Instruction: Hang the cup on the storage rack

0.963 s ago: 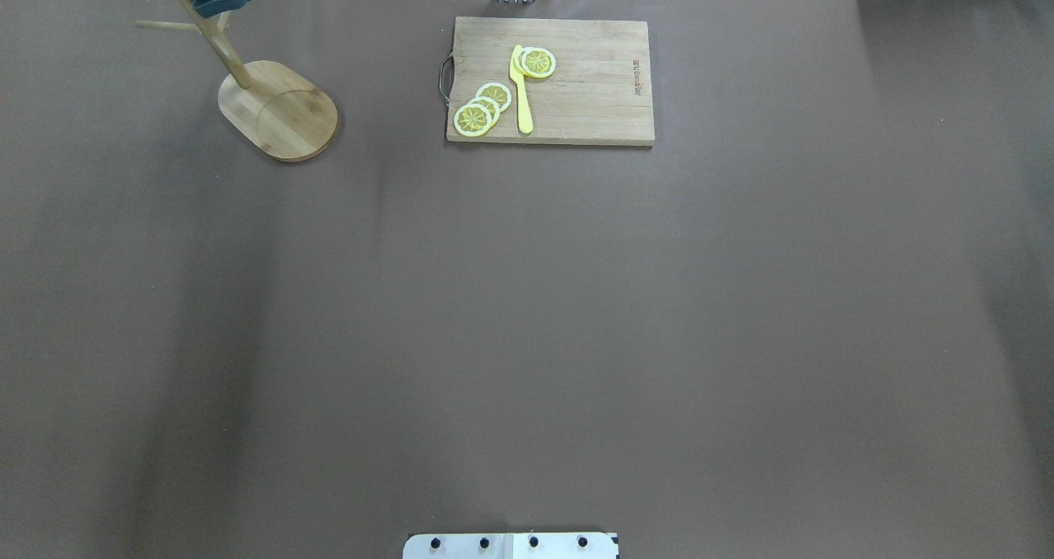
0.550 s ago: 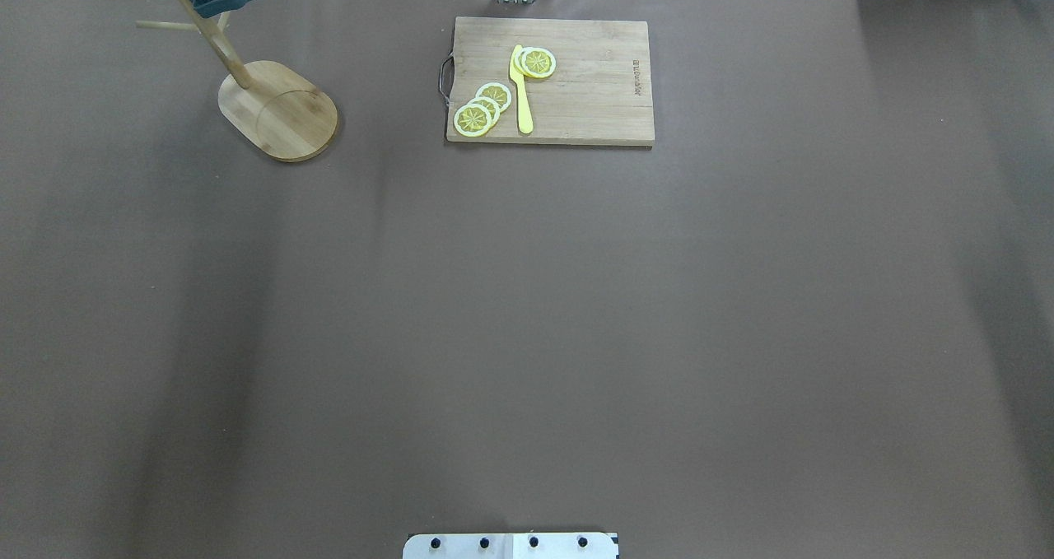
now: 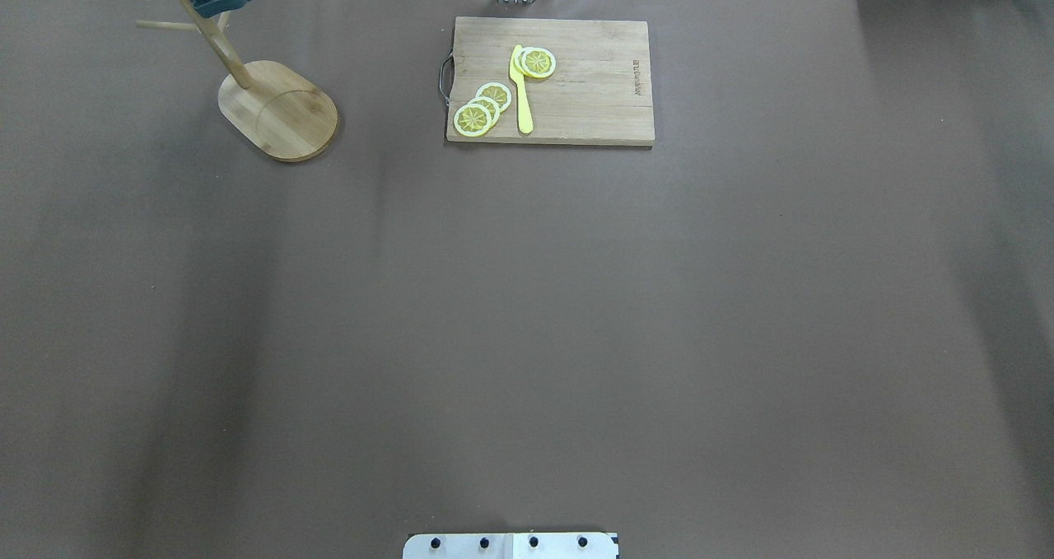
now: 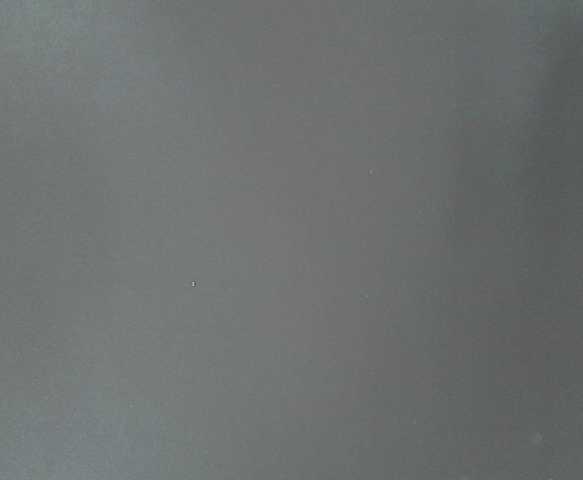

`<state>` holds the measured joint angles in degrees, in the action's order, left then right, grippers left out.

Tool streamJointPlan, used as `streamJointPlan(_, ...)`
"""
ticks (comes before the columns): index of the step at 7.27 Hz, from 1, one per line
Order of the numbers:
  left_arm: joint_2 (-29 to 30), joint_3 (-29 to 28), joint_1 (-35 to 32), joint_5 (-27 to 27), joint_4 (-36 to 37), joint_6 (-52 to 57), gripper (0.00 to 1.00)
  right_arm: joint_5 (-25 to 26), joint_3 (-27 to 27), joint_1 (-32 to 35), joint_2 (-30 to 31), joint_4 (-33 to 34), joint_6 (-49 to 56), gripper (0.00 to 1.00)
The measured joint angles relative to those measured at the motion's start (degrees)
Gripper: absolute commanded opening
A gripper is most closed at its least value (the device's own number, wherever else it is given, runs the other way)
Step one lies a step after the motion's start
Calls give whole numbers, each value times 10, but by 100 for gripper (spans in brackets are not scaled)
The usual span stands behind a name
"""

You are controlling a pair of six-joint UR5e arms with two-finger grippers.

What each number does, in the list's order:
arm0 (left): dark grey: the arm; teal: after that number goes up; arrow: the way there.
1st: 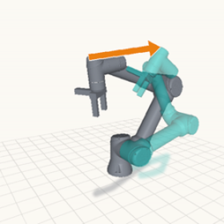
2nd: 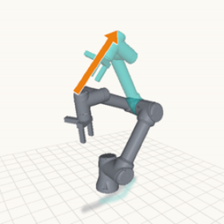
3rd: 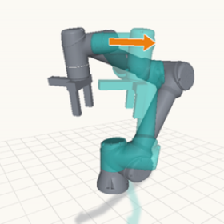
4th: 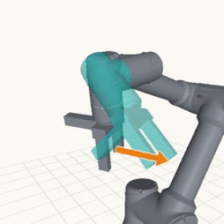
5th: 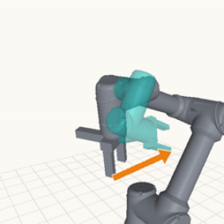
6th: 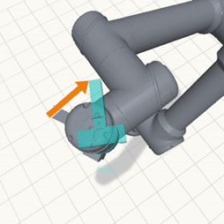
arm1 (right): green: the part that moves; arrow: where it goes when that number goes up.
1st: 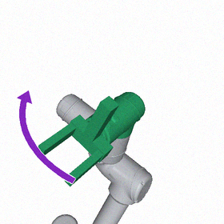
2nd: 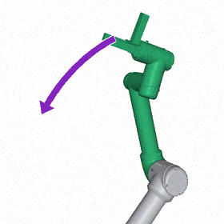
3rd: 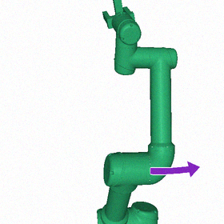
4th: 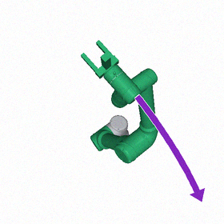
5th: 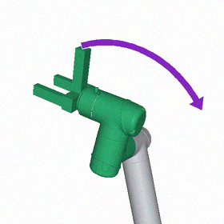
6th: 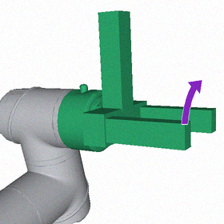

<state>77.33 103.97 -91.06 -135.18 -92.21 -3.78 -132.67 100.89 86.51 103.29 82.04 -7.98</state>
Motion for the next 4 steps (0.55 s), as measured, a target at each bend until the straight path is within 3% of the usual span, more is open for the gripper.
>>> streamJointPlan(4,0,1,0,0,0,0,99,1,-1,0,2,-4,1,100)
